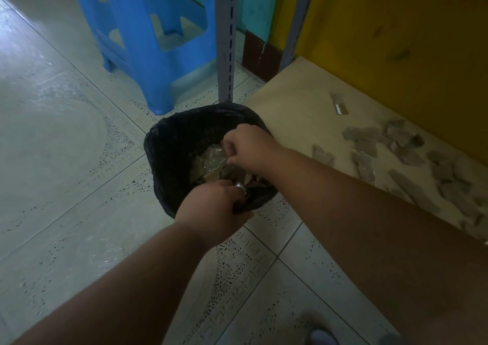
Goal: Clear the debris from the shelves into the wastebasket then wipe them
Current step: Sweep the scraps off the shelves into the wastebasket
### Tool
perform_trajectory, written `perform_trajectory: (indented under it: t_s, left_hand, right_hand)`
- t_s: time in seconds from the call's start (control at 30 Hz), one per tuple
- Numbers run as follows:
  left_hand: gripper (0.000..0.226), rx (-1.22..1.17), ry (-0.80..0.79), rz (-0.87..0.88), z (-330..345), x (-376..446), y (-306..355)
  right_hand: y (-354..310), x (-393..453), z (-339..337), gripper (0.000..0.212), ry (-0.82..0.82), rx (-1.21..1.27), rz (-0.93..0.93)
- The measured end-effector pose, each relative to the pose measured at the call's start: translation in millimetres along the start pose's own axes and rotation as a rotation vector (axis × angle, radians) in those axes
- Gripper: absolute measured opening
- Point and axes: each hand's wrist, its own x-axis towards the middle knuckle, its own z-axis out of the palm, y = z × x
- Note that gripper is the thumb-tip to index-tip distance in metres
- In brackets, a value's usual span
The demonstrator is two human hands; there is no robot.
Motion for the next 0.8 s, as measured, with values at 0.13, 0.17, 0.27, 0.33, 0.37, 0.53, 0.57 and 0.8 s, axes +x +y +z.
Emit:
perform_trajectory:
  t_s: [0.13,0.17,0.27,0.33,0.37,0.53,0.57,0.8]
  left_hand:
    - [0.020,0.004,-0.006,0.019,-0.7,-3.1,-3.0]
    - [0.021,0.005,-0.009,0.021,-0.8,-3.5,-3.8]
    - [0.025,0.001,-0.004,0.028,-0.4,-3.5,-5.6]
    - [0.025,0.000,-0.010,0.026,-0.1,-4.4,-7.1]
    - [0.024,0.000,-0.011,0.025,-0.1,-5.1,-7.5]
    - [0.026,0.020,-0.016,0.026,-1.9,-6.2,-5.9]
    - [0.026,0.023,-0.017,0.026,-2.7,-6.0,-4.8]
    - [0.023,0.012,-0.026,0.026,-4.6,-4.5,0.8]
  right_hand:
    - [-5.9,2.6,0.9,0.018,-0.028,-0.053,0.002]
    - [-7.9,3.3,1.9,0.018,-0.037,-0.056,-0.002]
    - [-13.8,4.9,8.6,0.019,-0.076,-0.092,0.002]
    - [-17.1,2.8,10.5,0.015,-0.104,-0.112,-0.001]
    - [-17.2,0.7,10.1,0.014,-0.104,-0.102,-0.007]
    - [-9.4,-9.6,-0.2,0.007,-0.068,-0.099,-0.003]
    - [-7.2,-11.0,-2.2,0.009,-0.069,-0.096,-0.002]
    - [55.8,-29.5,-29.7,0.014,0.289,-0.015,0.159]
